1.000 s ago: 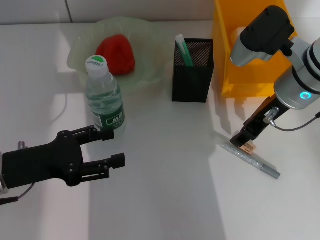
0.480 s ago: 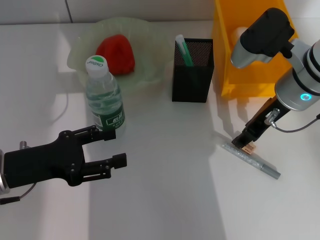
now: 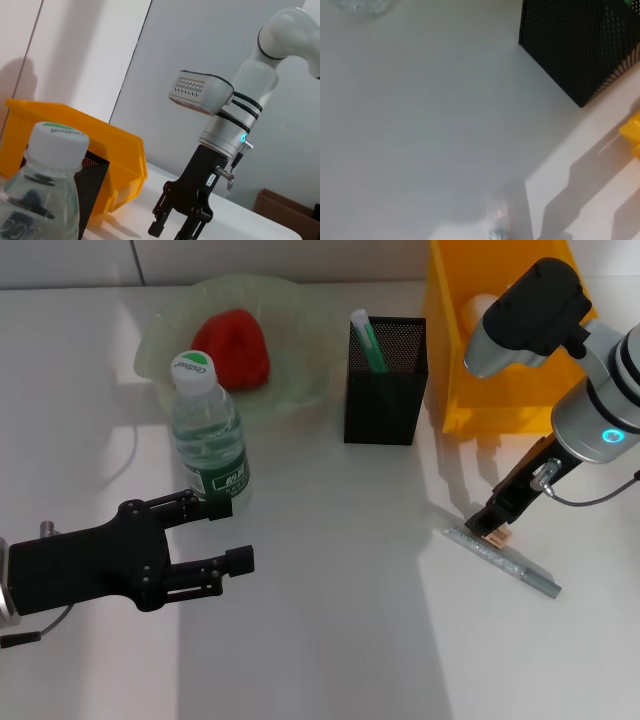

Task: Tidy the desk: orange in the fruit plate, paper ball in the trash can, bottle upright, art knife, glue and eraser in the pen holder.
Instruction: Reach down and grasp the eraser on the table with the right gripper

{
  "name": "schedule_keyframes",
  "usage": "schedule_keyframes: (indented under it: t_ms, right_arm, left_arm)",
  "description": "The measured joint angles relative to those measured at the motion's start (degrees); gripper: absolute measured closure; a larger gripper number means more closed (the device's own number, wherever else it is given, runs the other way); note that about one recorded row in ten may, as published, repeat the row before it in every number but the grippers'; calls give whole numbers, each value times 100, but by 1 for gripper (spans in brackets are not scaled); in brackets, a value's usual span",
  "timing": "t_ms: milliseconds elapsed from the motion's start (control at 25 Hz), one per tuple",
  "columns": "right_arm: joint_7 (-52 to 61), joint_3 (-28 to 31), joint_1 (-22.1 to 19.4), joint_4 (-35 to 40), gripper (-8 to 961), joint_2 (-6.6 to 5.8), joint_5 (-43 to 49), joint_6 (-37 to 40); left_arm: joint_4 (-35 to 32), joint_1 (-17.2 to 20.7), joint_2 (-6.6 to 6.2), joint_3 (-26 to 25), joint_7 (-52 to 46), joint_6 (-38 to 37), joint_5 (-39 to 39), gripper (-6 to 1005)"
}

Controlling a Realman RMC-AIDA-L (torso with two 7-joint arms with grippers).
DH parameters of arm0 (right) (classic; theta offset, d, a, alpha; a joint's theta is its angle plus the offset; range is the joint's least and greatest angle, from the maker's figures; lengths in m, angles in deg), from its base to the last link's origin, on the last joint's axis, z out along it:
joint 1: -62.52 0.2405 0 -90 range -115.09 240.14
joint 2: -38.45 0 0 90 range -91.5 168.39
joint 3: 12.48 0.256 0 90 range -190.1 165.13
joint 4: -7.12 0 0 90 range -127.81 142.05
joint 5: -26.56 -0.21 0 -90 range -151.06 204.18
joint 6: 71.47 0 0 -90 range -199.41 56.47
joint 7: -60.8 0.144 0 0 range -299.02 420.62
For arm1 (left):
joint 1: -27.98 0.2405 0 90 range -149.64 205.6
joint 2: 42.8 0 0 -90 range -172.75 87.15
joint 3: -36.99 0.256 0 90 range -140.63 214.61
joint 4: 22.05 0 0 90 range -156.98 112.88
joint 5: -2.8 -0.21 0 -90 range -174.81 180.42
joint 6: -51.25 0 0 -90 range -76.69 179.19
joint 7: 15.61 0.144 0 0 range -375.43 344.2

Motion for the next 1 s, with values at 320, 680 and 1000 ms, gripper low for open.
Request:
schedule_keyframes:
  t_ms: [320,680,1000]
  right_arm:
    - [21,-83,-5,-55,345,11,-14,-59]
    - [51,-148,17,-158,346,13,-14,-131]
    - [68,-221,25,-154,414,13,-17,-104]
  left_arm:
    - [0,0,0,0,3,5,0,212]
    - [0,8,0,0,7,9,0,212]
    - [0,18,0,0,9,23,0,212]
